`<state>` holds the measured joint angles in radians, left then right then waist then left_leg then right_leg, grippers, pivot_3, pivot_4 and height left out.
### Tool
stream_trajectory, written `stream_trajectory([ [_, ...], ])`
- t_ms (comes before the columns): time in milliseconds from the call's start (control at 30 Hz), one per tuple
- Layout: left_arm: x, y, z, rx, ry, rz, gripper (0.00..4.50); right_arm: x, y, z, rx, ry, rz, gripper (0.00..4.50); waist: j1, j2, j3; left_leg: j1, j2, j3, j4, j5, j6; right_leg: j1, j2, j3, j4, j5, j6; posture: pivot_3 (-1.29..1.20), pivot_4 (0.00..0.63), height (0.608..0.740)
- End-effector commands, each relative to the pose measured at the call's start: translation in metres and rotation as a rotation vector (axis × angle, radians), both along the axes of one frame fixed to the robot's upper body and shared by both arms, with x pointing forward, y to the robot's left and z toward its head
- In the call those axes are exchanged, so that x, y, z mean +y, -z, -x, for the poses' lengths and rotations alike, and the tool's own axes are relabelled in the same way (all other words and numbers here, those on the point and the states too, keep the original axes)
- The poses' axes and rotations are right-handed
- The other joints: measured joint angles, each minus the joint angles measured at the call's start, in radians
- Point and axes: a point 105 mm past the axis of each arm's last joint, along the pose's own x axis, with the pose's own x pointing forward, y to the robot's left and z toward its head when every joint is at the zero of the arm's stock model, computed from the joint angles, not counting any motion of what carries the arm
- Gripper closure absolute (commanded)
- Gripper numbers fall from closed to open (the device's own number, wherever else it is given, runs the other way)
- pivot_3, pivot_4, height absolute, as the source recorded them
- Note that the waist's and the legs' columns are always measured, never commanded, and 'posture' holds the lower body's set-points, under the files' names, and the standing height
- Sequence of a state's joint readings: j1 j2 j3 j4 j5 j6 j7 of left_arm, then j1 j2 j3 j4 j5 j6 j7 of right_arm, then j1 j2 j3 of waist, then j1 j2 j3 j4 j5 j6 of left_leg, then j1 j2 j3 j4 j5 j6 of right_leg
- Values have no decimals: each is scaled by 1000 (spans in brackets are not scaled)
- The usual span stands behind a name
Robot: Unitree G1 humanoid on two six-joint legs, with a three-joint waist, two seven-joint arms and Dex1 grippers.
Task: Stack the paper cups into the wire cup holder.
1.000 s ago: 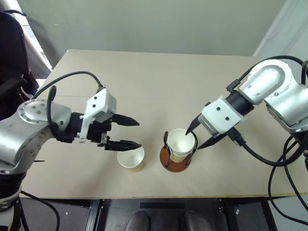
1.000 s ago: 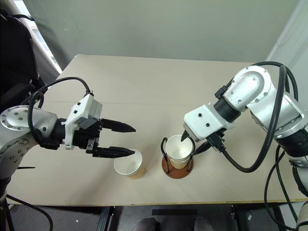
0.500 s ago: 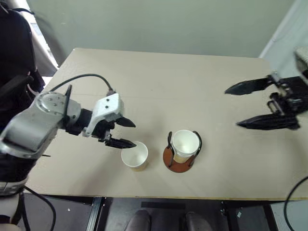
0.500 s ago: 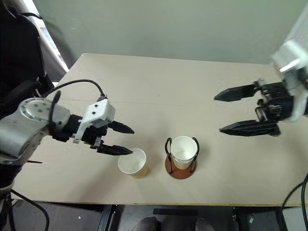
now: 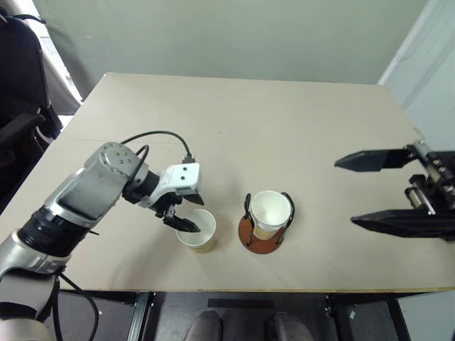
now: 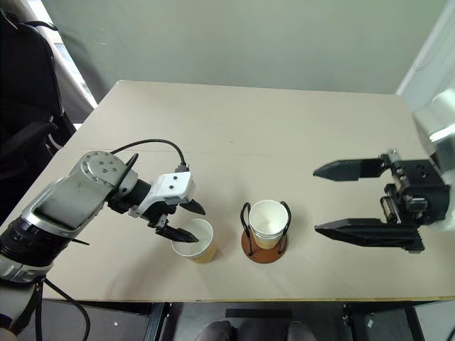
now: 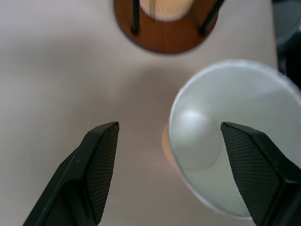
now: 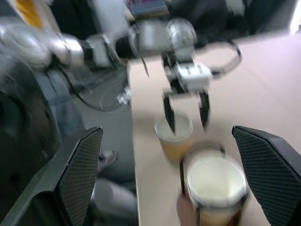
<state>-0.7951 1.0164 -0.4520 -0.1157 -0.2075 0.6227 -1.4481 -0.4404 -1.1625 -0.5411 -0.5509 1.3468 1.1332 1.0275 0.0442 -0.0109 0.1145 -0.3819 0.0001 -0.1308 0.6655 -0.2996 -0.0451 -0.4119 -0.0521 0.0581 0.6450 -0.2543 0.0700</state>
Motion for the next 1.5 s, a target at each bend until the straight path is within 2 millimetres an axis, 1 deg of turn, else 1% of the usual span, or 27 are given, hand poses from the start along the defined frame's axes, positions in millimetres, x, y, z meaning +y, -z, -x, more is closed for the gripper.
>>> stream_trajectory([
  [33,-1,-5,-5,-43,39,-37,964,-6,6,2,-56,65,86,12,0,0,0,0,0,0,0,0,0,0,0,0,0,0,0,0,150,740],
  [100,-4,-5,-6,-38,57,-29,1381,-10,15,2,-56,96,124,0,1,0,0,0,0,0,0,0,1,0,0,0,0,0,0,0,150,740],
  [167,-6,-6,-6,-32,71,-24,2055,-11,18,2,-63,111,131,0,2,0,0,-1,0,0,0,-1,1,0,0,0,0,0,0,0,150,740],
  [233,-8,-6,-6,-26,87,-19,2867,-12,18,3,-74,119,128,0,2,0,0,-1,0,1,1,-1,2,0,-1,0,0,0,0,0,150,740],
  [267,-9,-6,-6,-24,92,-17,3136,-13,18,3,-77,121,128,0,2,0,0,-1,-1,1,1,-1,2,0,-1,0,0,0,0,0,150,740],
  [367,-12,-10,-5,-10,122,-1,4351,-15,20,3,-77,134,138,0,2,0,0,-1,-1,1,1,-2,3,0,0,0,0,0,1,0,150,740],
  [400,-13,-12,-5,-7,132,7,4467,-15,20,3,-77,138,138,0,2,0,0,-1,-1,1,1,-2,3,0,0,0,0,0,1,0,150,740],
  [500,-17,-20,-5,-6,165,32,4467,-16,17,4,-85,145,131,0,2,0,0,-1,-1,1,1,-2,3,0,0,0,0,1,1,0,150,740],
  [600,-20,-41,-9,-35,188,100,4467,-16,16,4,-91,154,132,0,3,0,0,-1,-1,1,1,-2,3,0,0,0,0,1,1,0,150,740],
  [667,-23,-71,-24,-115,188,183,4467,-16,15,6,-91,154,128,0,6,0,0,-1,-1,1,1,-2,3,0,0,0,0,1,1,0,150,740],
  [733,-31,-103,-34,-188,215,281,4467,-15,14,7,-91,151,125,0,12,-1,0,-2,-1,0,3,-2,3,0,0,0,-1,1,2,0,150,740],
  [800,-45,-132,-38,-243,268,362,4467,-15,15,6,-94,149,127,0,14,-1,0,-3,-1,0,4,-2,4,0,0,-1,-1,2,3,0,150,740],
  [867,-64,-153,-35,-279,359,419,4467,-14,14,5,-98,148,126,0,15,-1,0,-4,-1,1,5,-3,6,1,-1,0,-1,2,4,0,150,740],
  [933,-85,-170,-24,-287,473,477,4467,-14,15,4,-103,150,137,0,15,-1,0,-6,-2,1,6,-4,8,1,-2,0,-1,4,7,0,150,740],
  [967,-95,-174,-17,-281,533,491,4467,-14,16,3,-105,149,138,0,15,-1,0,-7,-2,2,7,-5,9,1,-2,0,-1,4,8,0,150,740],
  [1000,-103,-175,-11,-273,584,493,4467,-14,15,3,-107,149,136,0,15,-1,0,-7,-3,3,7,-6,10,1,-2,0,-2,4,9,0,150,740],
  [1067,-116,-169,-1,-255,672,447,4467,-13,15,2,-113,149,138,0,15,-1,0,-10,-3,3,9,-6,11,0,-3,1,-4,5,11,0,150,740],
  [1167,-126,-156,6,-229,757,386,4467,-12,16,3,-118,151,137,0,16,-1,0,-11,-3,4,12,-7,11,-1,-4,2,-5,5,14,0,150,740],
  [1300,-134,-137,4,-209,800,306,4467,-12,19,4,-117,163,150,0,17,-1,0,-12,-3,4,16,-7,12,0,-3,2,-4,6,15,0,150,740],
  [1367,-137,-132,7,-190,824,303,4467,-11,19,4,-119,166,151,0,17,-1,0,-12,-3,4,17,-7,12,1,-4,2,-4,6,16,0,150,740],
  [1500,-144,-126,5,-179,830,299,4467,-10,19,5,-121,173,152,0,19,-1,0,-12,-4,4,18,-7,13,1,-3,2,-2,6,16,0,150,740],
])
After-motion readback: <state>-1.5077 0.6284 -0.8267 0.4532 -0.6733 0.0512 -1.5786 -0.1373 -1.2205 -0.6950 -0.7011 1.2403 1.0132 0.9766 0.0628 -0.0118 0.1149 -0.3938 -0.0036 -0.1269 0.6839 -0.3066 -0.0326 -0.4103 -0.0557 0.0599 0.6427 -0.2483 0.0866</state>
